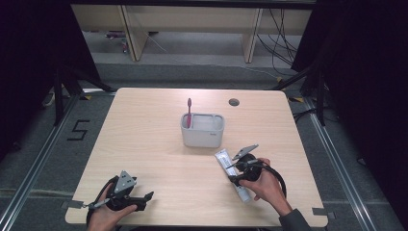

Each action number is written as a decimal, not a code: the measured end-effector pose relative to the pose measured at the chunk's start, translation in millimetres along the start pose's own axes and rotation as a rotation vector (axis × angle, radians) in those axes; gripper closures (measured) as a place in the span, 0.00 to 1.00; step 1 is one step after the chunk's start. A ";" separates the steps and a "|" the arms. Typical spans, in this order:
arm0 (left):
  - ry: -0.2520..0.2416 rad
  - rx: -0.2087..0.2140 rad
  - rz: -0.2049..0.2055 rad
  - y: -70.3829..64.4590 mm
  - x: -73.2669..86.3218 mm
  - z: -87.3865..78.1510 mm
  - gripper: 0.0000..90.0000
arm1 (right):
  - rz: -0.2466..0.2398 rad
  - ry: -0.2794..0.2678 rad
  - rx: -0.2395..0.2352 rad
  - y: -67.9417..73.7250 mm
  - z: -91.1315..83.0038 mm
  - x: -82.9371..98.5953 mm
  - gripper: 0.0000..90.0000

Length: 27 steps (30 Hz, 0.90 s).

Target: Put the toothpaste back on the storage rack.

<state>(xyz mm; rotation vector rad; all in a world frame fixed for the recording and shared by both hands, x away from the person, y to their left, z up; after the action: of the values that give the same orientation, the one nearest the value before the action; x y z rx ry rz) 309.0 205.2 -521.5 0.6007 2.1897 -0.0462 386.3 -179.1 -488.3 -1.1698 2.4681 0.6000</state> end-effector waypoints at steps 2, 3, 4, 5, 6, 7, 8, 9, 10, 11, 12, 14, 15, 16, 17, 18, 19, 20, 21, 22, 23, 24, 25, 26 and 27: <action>-0.016 0.004 -0.021 -1.1 -0.6 0.6 0.19 | 0.030 0.011 -0.003 0.6 0.9 -0.9 0.53; -0.015 0.004 -0.023 -1.3 -0.4 0.6 0.19 | 0.019 0.015 -0.005 -0.4 1.9 -1.3 0.52; 0.002 0.004 0.001 0.3 -0.1 -0.7 0.19 | 0.004 0.016 0.000 -1.9 2.5 -1.7 0.53; 0.005 0.002 0.009 0.8 0.1 -0.9 0.19 | 0.017 0.023 -0.010 -1.9 4.2 -1.7 0.53; -0.013 0.000 -0.013 -0.3 0.1 0.9 0.19 | 0.019 0.026 0.003 -1.7 6.4 -1.9 0.53; -0.011 -0.002 -0.011 0.1 -0.3 1.1 0.19 | 0.014 0.036 -0.010 -1.7 6.0 -1.7 0.53; -0.011 0.004 -0.008 0.1 -0.2 0.9 0.19 | 0.009 0.040 -0.012 -2.6 6.9 -1.8 0.53; -0.009 0.005 -0.007 -0.1 0.0 0.9 0.19 | 0.012 0.043 -0.004 -2.8 7.2 -1.8 0.53; -0.017 0.005 -0.025 -1.4 0.1 1.3 0.19 | 0.005 0.043 -0.002 -3.3 7.8 -2.1 0.53; -0.005 0.000 -0.012 -0.6 0.0 0.4 0.19 | 0.012 0.045 -0.013 -2.7 7.7 -2.2 0.54; -0.013 0.006 -0.023 -1.4 -0.3 0.5 0.19 | 0.016 0.049 -0.008 -1.7 7.9 -2.2 0.55; -0.010 0.005 -0.011 -0.7 -0.6 0.4 0.19 | 0.006 0.049 -0.016 -2.2 9.0 -2.7 0.56; -0.013 0.006 -0.010 -1.3 -0.6 0.9 0.19 | 0.016 0.054 -0.008 -2.7 10.8 -3.1 0.56; -0.005 0.006 0.009 -0.2 -0.2 0.2 0.19 | -0.004 0.058 -0.014 -3.8 10.8 -3.6 0.56; -0.001 0.007 0.014 0.2 -0.2 -0.2 0.19 | -0.004 0.062 -0.007 -3.2 11.0 -3.8 0.57; -0.015 0.008 -0.015 -1.6 -0.6 0.9 0.19 | 0.004 0.073 -0.013 -3.2 11.8 -4.1 0.57; -0.002 0.007 0.013 0.5 -0.7 0.1 0.19 | -0.007 0.074 -0.022 -3.8 12.8 -4.3 0.58; -0.006 0.007 0.008 0.1 -0.4 0.8 0.19 | -0.008 0.081 -0.002 -3.5 12.3 -4.6 0.60; -0.010 0.007 -0.004 -1.0 -0.1 1.2 0.19 | -0.004 0.092 -0.003 -3.5 13.0 -4.7 0.62; 0.008 0.005 0.024 0.6 0.2 -0.3 0.19 | -0.002 0.099 -0.001 -2.9 13.1 -4.8 0.63; -0.004 0.009 -0.001 -1.5 0.0 0.6 0.19 | -0.026 0.105 -0.003 -3.4 13.7 -5.3 0.65; -0.017 0.008 -0.021 -3.1 -0.6 1.6 0.19 | -0.021 0.109 -0.006 -1.9 14.0 -5.4 0.67; 0.003 0.007 0.015 -0.8 -0.6 0.5 0.19 | -0.010 0.122 -0.008 -1.0 14.0 -5.5 0.68; -0.001 0.010 0.003 -2.0 -0.4 1.2 0.19 | -0.033 0.125 -0.006 -2.9 14.1 -6.2 0.69; -0.010 0.009 -0.017 -4.1 0.1 2.0 0.19 | -0.040 0.128 -0.002 -3.2 13.6 -6.5 0.69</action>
<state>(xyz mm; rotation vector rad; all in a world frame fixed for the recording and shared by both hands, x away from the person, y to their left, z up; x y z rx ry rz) 308.6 201.1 -523.5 0.5850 2.1861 -0.0677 394.5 -169.8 -497.6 -1.2921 2.5434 0.5315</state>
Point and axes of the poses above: each handheld gripper's, and its own axes: z roughly forward along the jaws, x roughly out of its underside, y roughly to its left, the point moved 2 cm from there along z, roughly forward along the jaws, and after that the axes turned 14 degrees about -x, right-handed, at the moved point
